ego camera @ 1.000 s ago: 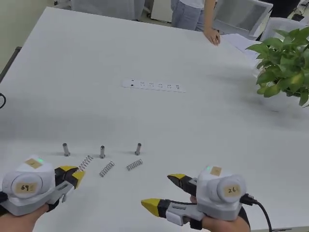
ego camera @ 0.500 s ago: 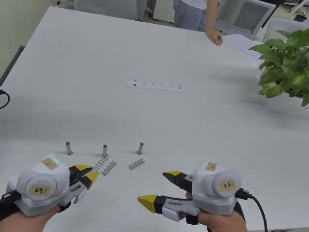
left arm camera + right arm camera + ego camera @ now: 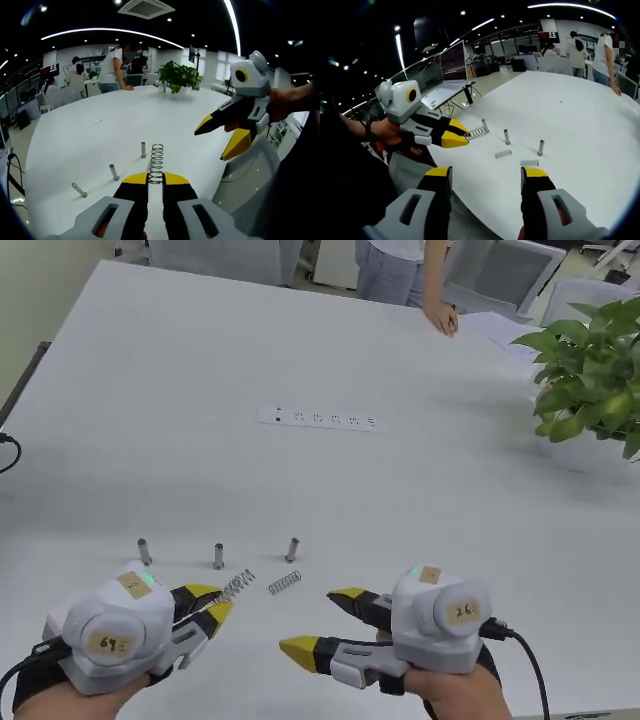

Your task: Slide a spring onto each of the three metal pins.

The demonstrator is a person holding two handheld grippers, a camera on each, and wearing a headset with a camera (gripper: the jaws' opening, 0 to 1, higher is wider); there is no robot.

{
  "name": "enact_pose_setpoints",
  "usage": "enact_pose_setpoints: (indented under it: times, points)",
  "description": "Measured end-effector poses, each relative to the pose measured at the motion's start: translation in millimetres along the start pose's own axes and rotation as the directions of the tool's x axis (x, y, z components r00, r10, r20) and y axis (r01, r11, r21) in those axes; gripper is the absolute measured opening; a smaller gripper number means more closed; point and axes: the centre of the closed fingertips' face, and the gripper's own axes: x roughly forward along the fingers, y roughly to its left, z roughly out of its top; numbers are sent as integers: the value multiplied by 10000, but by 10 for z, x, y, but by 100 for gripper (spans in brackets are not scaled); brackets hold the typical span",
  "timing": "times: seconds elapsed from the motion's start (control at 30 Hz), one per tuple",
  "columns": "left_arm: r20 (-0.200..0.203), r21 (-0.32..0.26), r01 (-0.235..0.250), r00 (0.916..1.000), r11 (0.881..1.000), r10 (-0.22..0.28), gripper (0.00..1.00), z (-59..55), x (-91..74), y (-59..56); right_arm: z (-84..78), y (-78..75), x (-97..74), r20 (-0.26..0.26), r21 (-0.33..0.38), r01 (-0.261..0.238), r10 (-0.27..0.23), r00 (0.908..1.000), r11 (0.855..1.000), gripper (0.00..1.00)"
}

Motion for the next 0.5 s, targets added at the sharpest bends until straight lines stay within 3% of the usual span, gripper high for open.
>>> enact_pose_setpoints:
  times: [0.5]
  points:
    - [118, 826, 1017, 9946, 9914, -1030, 2, 169, 50, -375, 147, 76, 48, 505, 294, -549, 534, 9973, 9981, 39]
